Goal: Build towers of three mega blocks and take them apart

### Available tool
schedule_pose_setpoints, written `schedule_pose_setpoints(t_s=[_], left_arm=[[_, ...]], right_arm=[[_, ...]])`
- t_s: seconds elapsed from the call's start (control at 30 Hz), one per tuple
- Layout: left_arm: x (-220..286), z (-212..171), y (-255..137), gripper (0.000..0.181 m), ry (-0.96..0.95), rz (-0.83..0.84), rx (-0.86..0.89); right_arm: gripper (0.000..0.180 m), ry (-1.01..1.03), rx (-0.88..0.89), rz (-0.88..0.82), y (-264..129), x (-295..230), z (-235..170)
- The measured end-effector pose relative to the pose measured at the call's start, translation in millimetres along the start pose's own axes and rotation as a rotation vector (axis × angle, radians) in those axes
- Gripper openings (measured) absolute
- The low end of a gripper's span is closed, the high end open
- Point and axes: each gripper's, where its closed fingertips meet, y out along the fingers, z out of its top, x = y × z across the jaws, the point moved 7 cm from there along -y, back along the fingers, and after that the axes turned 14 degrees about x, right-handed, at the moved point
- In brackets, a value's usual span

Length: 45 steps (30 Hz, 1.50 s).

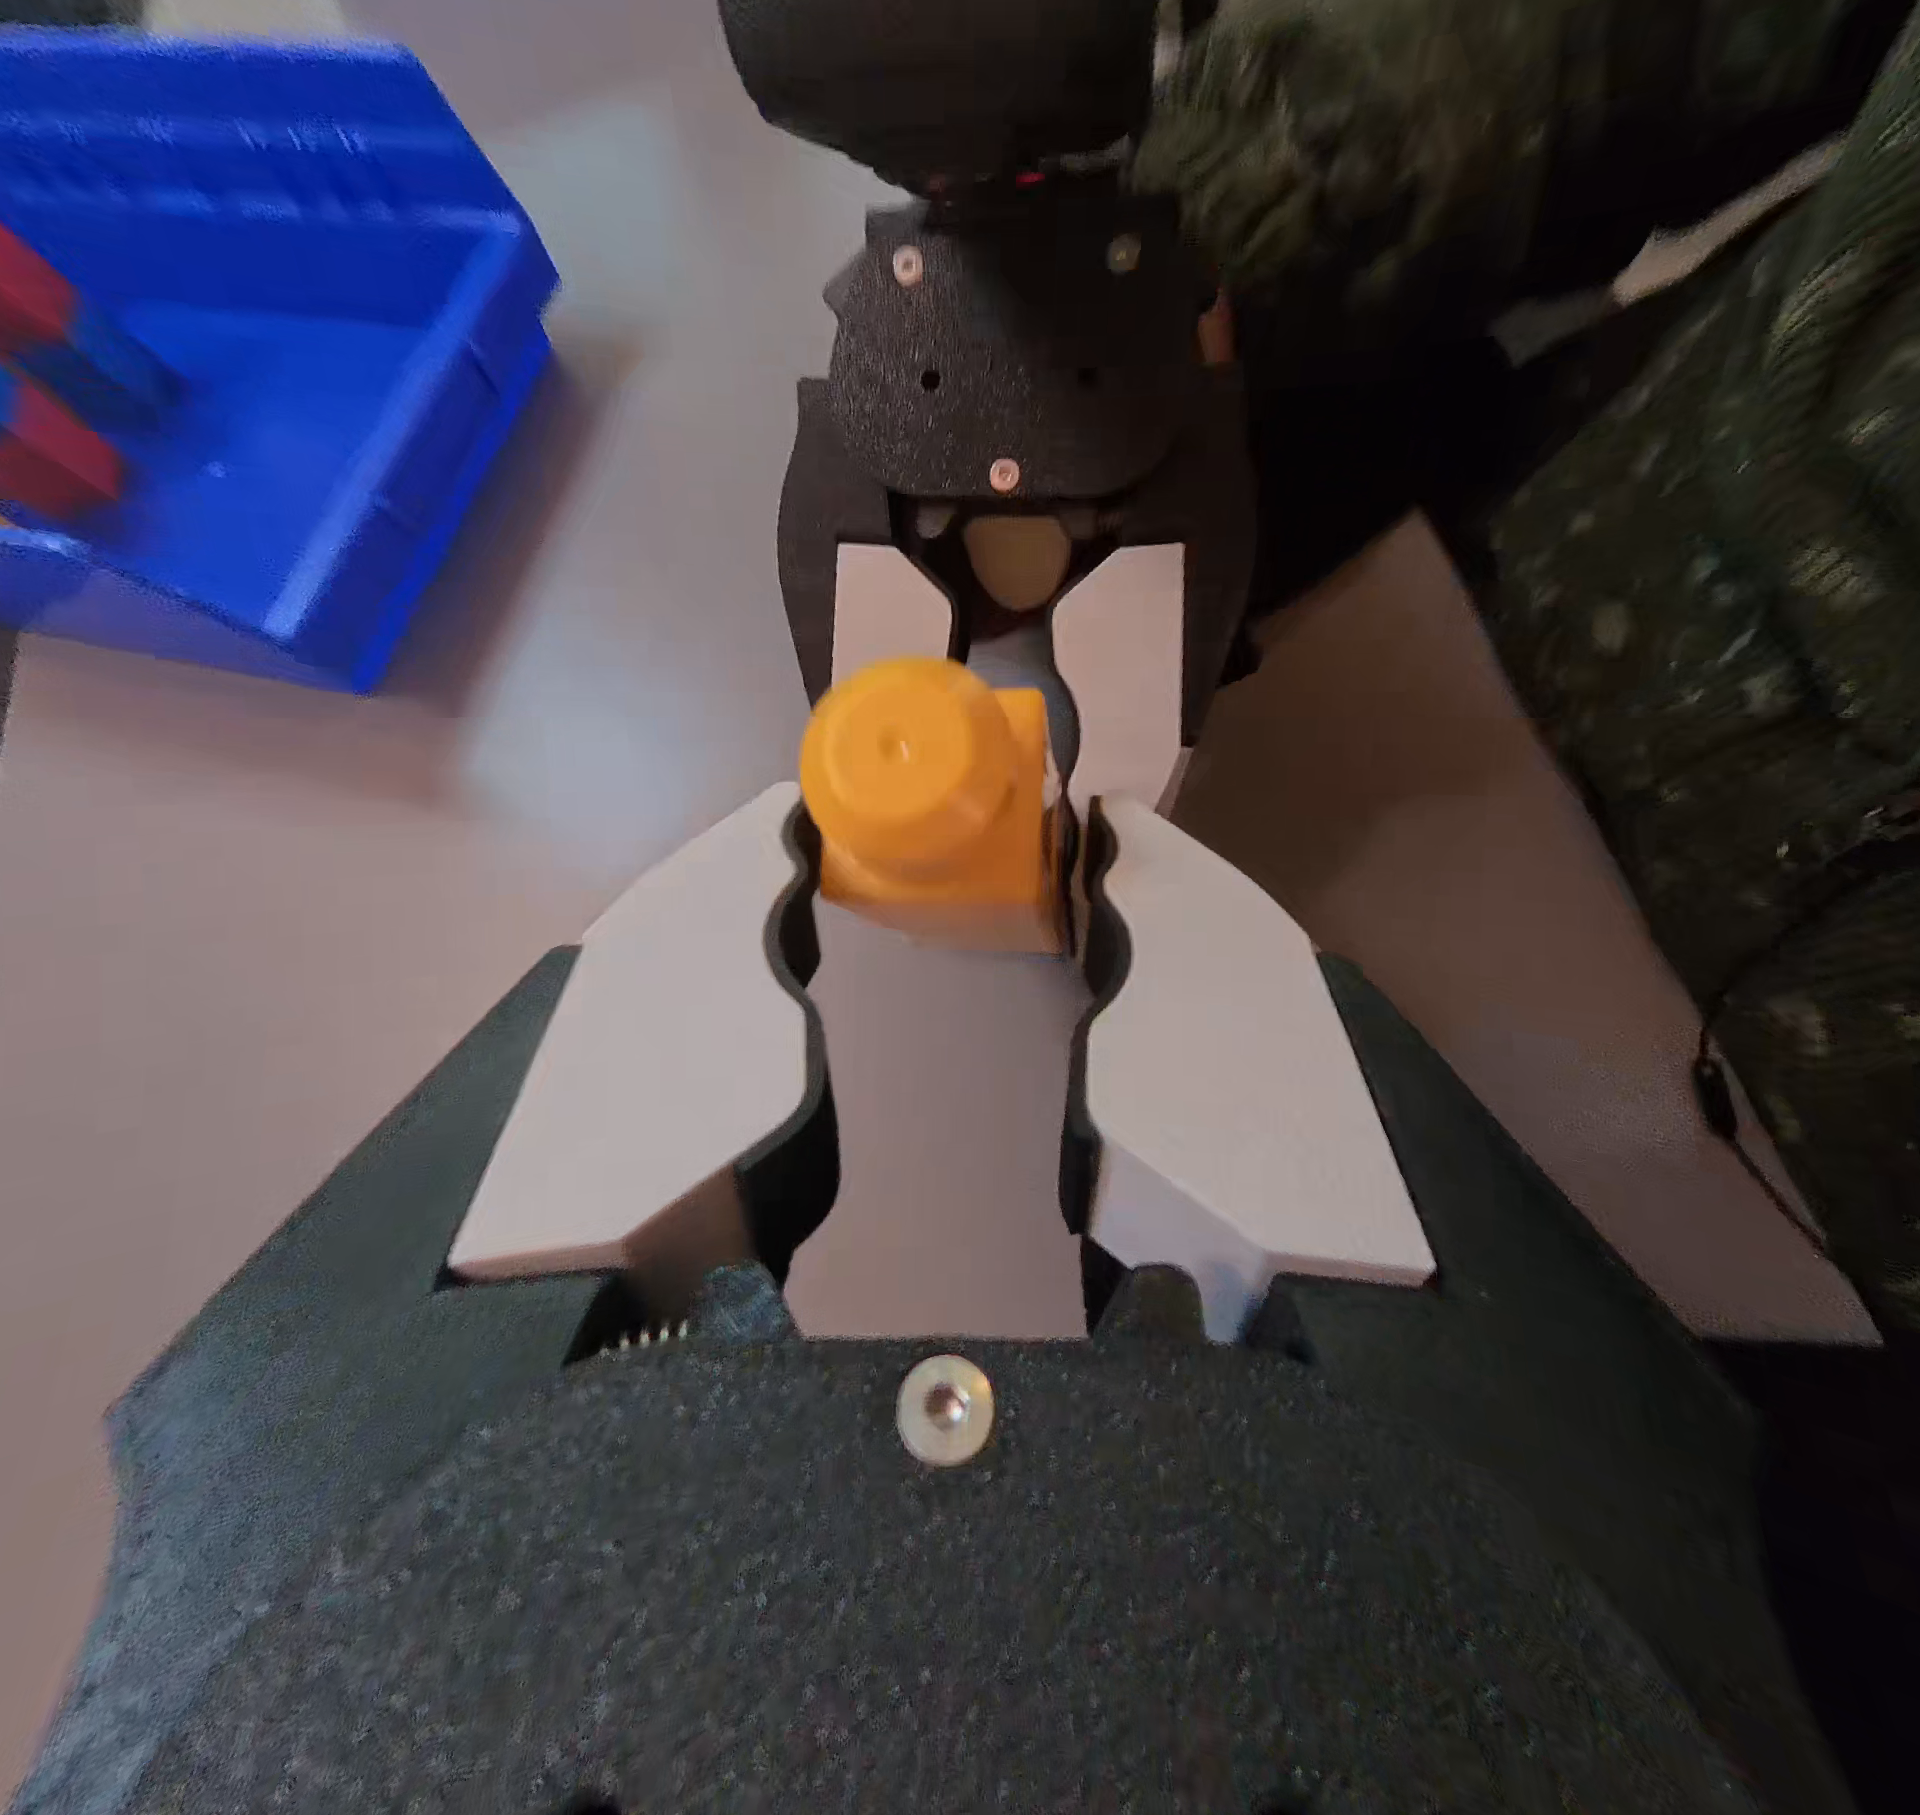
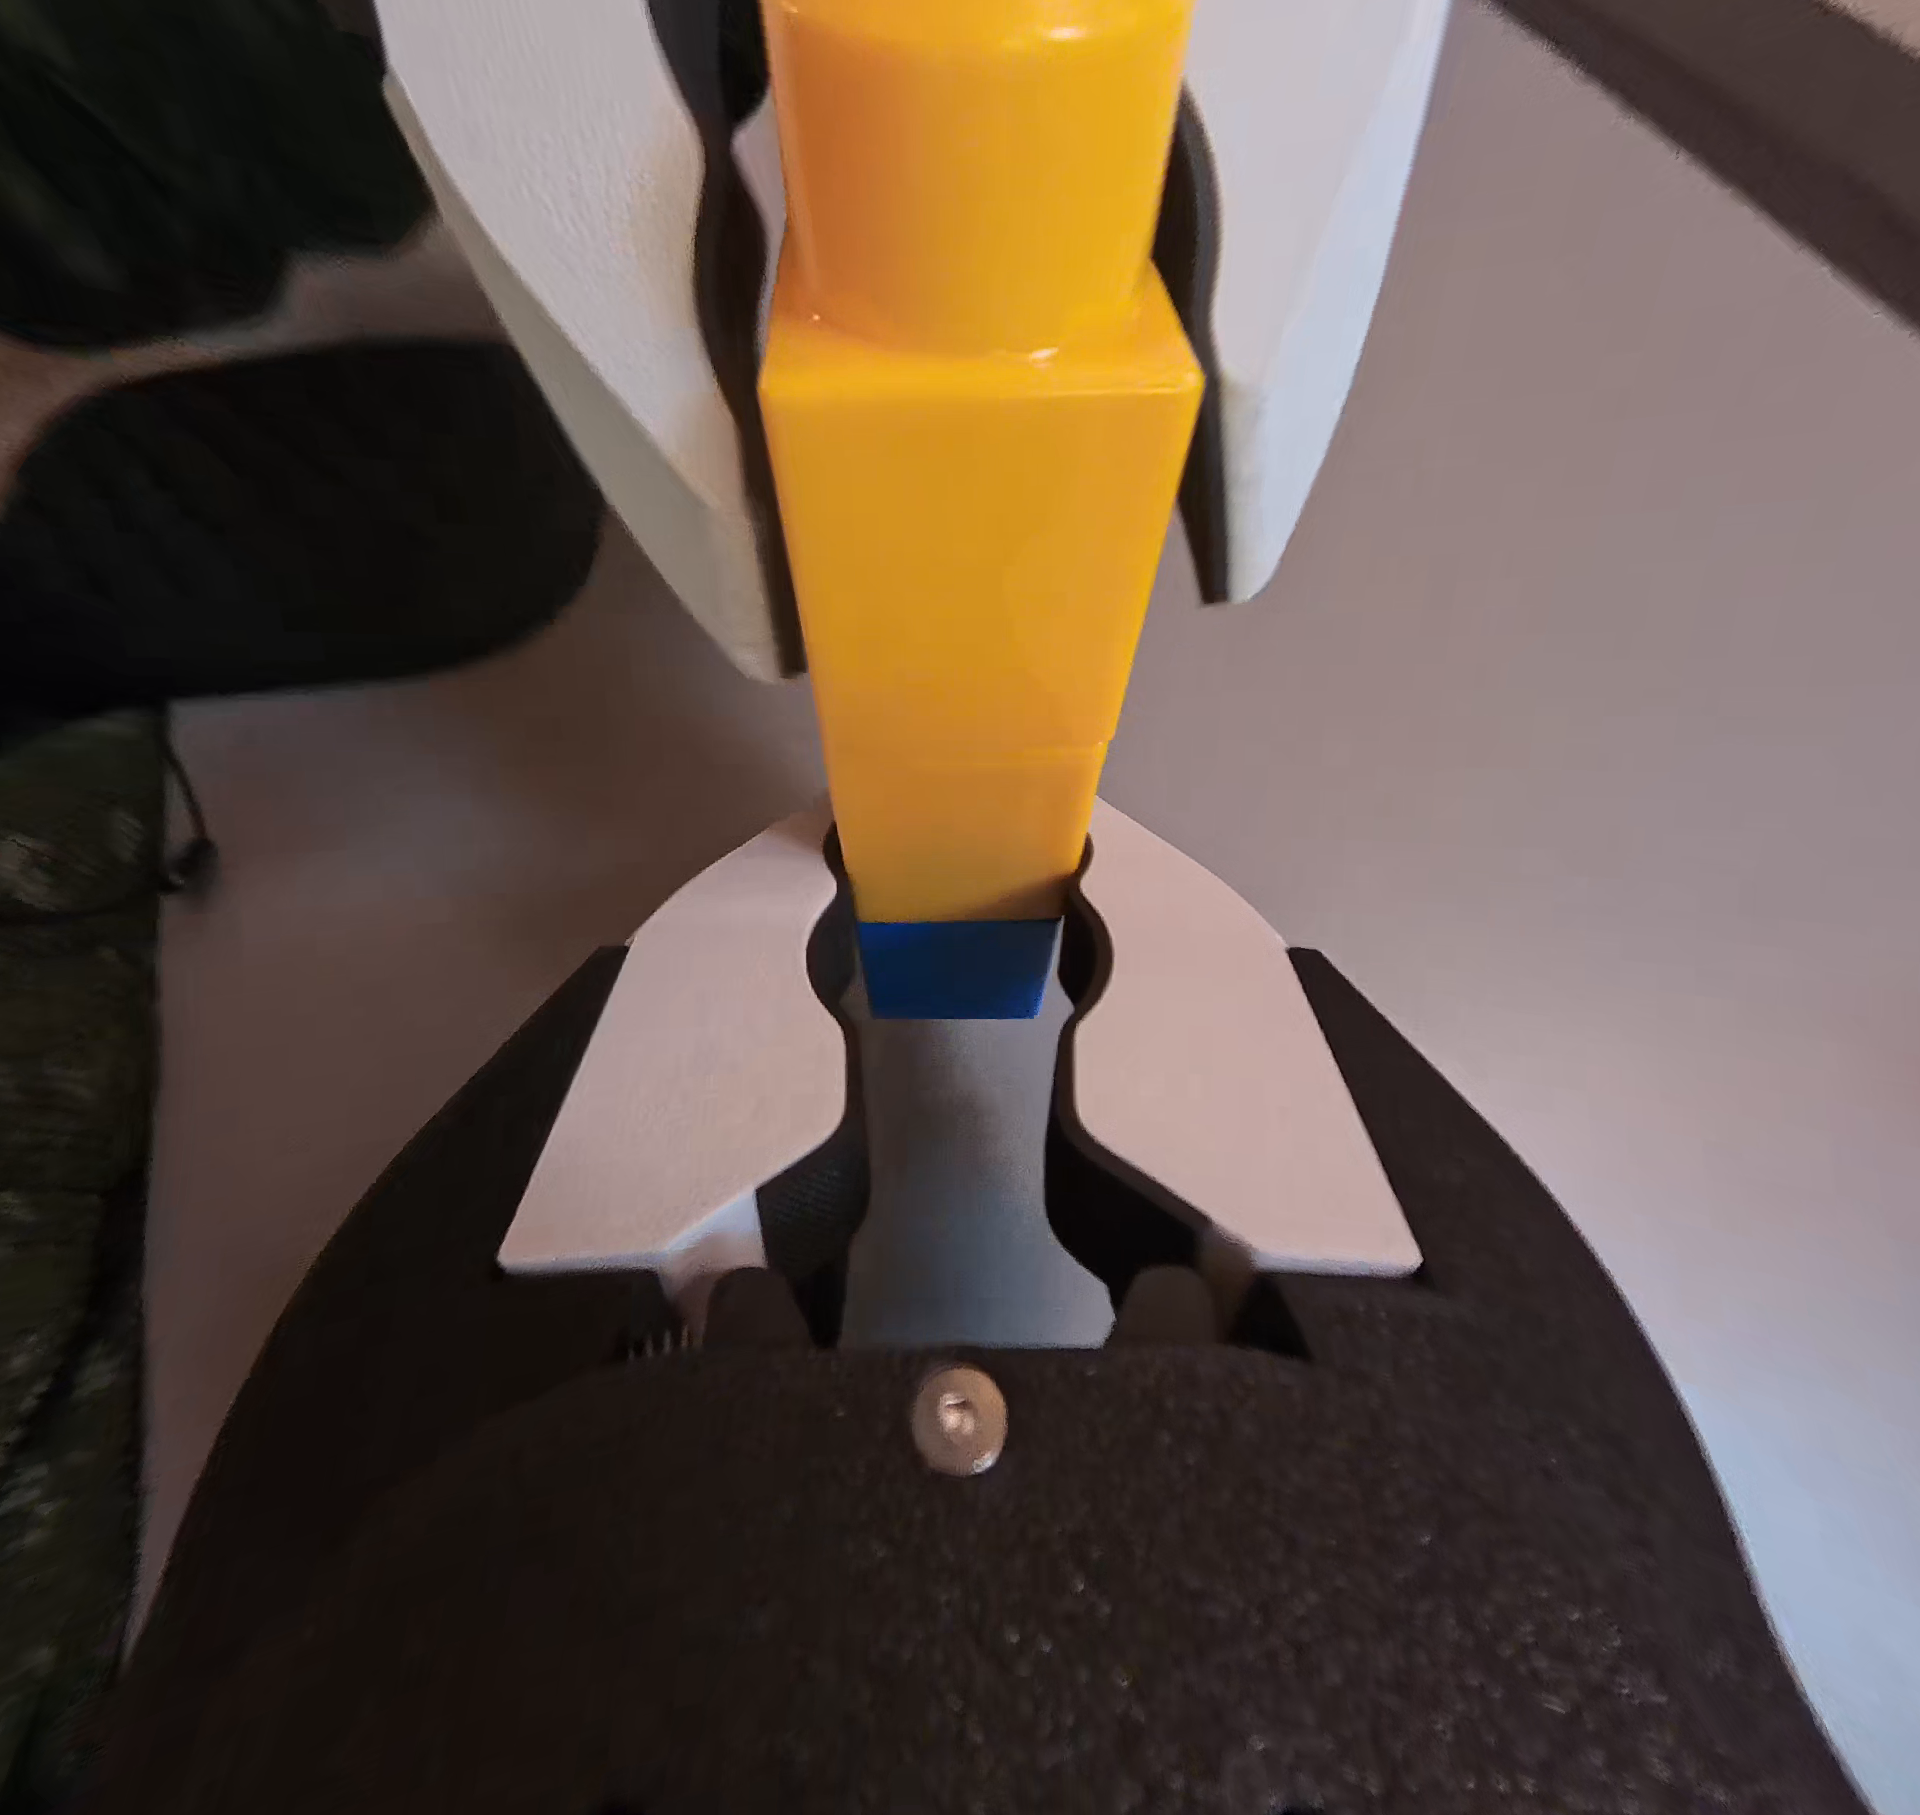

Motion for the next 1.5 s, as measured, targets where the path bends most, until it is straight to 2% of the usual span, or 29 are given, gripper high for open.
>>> schedule_pose_setpoints(t_s=[0.17, 0.27, 0.37, 0.43, 0.47, 0.63, 0.67, 0.7, 0.83, 0.87, 0.93, 1.07, 1.2, 1.33, 1.5], left_arm=[[-3, -9, -3, 0.052, -0.137, 0.019, 0.222], [4, -17, 8, 0.036, -0.137, 0.002, 0.278], [1, -19, 8, 0.036, -0.149, 0.023, 0.215], [-4, -23, 1, 0.036, -0.138, 0.069, 0.152], [-6, -26, -2, 0.036, -0.125, 0.087, 0.107], [0, -43, 2, 0.036, -0.127, 0.04, 0.004], [1, -45, 5, 0.036, -0.129, 0.026, 0.001], [2, -45, 8, 0.036, -0.133, 0.014, -0.002], [-2, -32, 2, 0.035, -0.118, 0.064, 0.109], [-9, -29, -4, 0.043, -0.107, 0.125, 0.137], [-22, -23, -21, 0.043, -0.11, 0.228, 0.218], [-47, -24, -56, 0.023, -0.139, 0.439, 0.375], [-61, -30, -77, 0.003, -0.136, 0.568, 0.451], [-67, -33, -88, 0.0, -0.112, 0.645, 0.456], [-73, -39, -103, 0.0, -0.09, 0.722, 0.414]], right_arm=[[0.036, 0.038, 0.207, 0.048, -14, 3, 14], [0.036, 0.027, 0.275, 0.061, -15, 1, 19], [0.038, 0.064, 0.246, 0.066, -13, 4, 14], [0.056, 0.087, 0.217, 0.052, -14, 10, 13], [0.058, 0.076, 0.234, 0.035, -18, 14, 15], [0.055, 0.047, 0.354, 0.036, -33, 18, 33], [0.051, 0.035, 0.363, 0.048, -32, 15, 35], [0.038, 0.014, 0.369, 0.052, -32, 13, 36], [0.037, -0.056, 0.325, 0.039, -44, 11, 51], [0.037, -0.065, 0.328, 0.011, -53, 18, 60], [0.037, -0.076, 0.319, -0.121, -79, 46, 81], [0.037, -0.018, 0.269, -0.564, -148, 141, 121], [0.037, 0.08, 0.12, -0.88, -189, 249, 112], [0.037, 0.18, 0.065, -0.915, -170, 318, 69], [0.037, 0.202, -0.01, -0.974, -129, 358, 18]])
